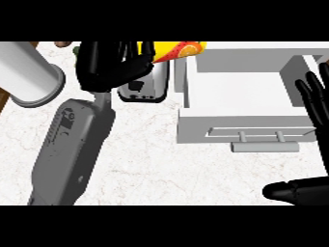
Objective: Pick up the cup, place it into the drawer and close the drawer
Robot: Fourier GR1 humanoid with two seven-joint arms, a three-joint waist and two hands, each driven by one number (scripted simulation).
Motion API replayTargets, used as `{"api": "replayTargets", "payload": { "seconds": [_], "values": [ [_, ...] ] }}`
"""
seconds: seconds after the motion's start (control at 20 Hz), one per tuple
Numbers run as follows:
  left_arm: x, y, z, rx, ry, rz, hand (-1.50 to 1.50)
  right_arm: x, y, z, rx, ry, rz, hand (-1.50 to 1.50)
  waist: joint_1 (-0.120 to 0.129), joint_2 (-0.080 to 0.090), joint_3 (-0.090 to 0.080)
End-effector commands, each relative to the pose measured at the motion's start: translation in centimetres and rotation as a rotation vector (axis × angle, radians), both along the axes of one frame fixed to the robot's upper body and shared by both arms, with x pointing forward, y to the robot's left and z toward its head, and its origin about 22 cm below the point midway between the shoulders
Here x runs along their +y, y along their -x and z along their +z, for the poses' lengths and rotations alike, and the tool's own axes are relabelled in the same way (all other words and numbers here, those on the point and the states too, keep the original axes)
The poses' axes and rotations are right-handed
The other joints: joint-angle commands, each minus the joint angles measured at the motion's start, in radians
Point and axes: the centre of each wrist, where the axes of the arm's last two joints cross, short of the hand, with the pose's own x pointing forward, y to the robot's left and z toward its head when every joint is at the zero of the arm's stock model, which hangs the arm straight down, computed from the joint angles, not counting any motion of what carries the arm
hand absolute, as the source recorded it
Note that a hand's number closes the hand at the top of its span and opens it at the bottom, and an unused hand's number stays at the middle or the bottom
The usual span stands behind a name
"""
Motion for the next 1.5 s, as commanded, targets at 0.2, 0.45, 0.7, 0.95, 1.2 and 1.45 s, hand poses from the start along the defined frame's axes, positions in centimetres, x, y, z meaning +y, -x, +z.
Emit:
{"api": "replayTargets", "payload": {
  "seconds": [0.2,0.45,0.7,0.95,1.2,1.45],
  "values": [
    [-3.7,-1.7,1.6,0.018,-0.077,-0.022,1.50,0.5,1.0,1.0,0.002,0.008,0.008,-1.50,-0.003,0.000,0.000],
    [-6.0,-4.0,2.8,0.058,-0.110,-0.012,1.50,-1.1,-1.2,-0.8,0.010,0.026,0.002,-1.50,-0.006,0.004,0.000],
    [-7.7,-4.6,2.1,0.093,-0.128,0.009,1.50,-1.1,-0.4,-0.6,-0.013,0.016,0.012,-1.50,-0.013,0.004,0.000],
    [-8.8,-5.3,0.5,0.115,-0.153,0.023,1.50,-0.1,1.2,-0.4,0.014,0.009,0.013,-1.50,-0.027,0.005,0.000],
    [-8.8,-6.3,-1.5,0.170,-0.183,0.040,1.50,-0.9,-1.2,-0.2,-0.008,0.004,0.018,-1.50,-0.046,0.015,0.000],
    [-9.8,-6.3,-1.4,0.173,-0.263,0.012,1.50,-0.1,-1.7,-0.7,-0.008,-0.005,0.033,-1.50,-0.045,0.014,0.000]
  ]
}}
